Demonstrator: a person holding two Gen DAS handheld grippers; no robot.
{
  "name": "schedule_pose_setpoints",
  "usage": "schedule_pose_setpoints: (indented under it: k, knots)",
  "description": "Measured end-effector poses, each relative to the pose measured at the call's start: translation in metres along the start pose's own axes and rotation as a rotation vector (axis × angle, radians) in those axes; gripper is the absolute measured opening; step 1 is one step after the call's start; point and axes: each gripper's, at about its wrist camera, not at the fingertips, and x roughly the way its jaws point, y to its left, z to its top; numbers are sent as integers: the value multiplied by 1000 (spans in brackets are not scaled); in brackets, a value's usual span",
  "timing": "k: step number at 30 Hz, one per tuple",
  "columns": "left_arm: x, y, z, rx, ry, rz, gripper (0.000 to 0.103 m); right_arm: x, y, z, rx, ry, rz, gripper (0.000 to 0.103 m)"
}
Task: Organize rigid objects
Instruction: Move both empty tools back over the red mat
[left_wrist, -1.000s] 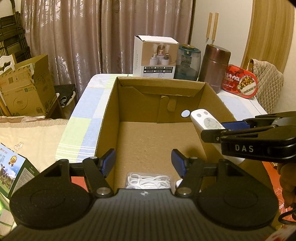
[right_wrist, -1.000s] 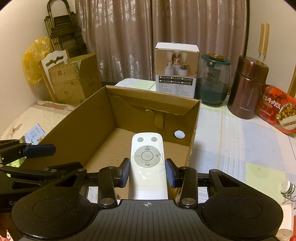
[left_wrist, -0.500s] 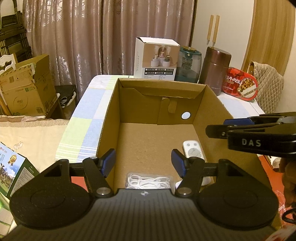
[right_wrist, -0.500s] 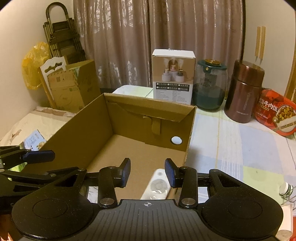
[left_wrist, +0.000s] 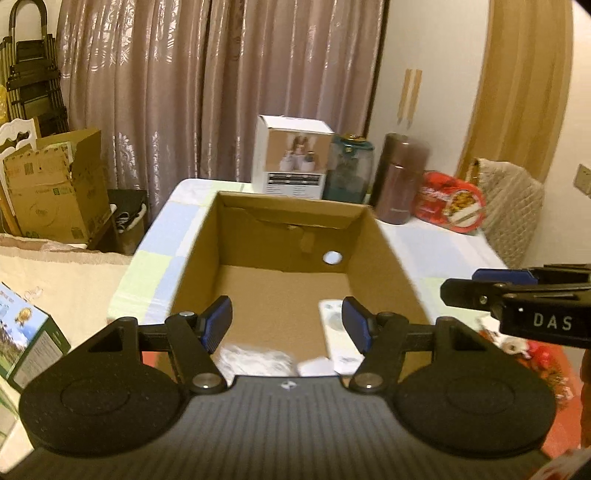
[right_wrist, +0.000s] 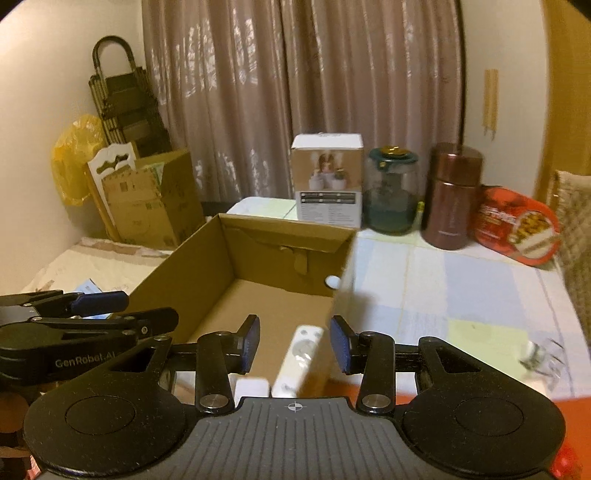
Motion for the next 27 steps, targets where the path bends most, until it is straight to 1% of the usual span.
schedule_pose_setpoints:
  k: [3, 5, 8, 9, 11, 13, 15, 17, 19, 24, 27]
  knots:
    - [-21, -17, -10, -4, 9, -25, 61, -35, -11, -16, 36, -23, -29, 43]
    - [-35, -29, -17, -1, 14, -35, 63, -57, -21, -27, 71, -35, -52, 45]
    - [-56, -51, -28, 10, 18, -60, 71, -88, -35, -47, 111, -47, -89, 50]
    - [-62, -58, -31, 15, 17, -65, 72, -99, -39, -54, 123, -48, -104, 52]
    - [-72, -72, -38, 21, 19, -79, 77, -117, -49, -67, 147, -51, -132, 58]
    - [-81, -87, -44, 23, 20, -94, 80, -136, -61, -82, 179, -53, -158, 65]
    - [-88, -102, -50, 29, 21, -104, 85, -152, -72, -96, 207, -52, -186, 67]
    - [-94, -115, -56, 46, 18, -111, 89, -167, -81, -110, 225, -53, -220, 69]
    - [-95, -126, -61, 62, 19, -111, 91, -179, -93, -124, 235, -49, -256, 71]
    - [-90, -155, -74, 84, 44, -130, 91, -197, -122, -149, 283, -32, -326, 72]
    - [-85, -171, -78, 98, 50, -141, 92, -203, -136, -158, 308, -32, -348, 72]
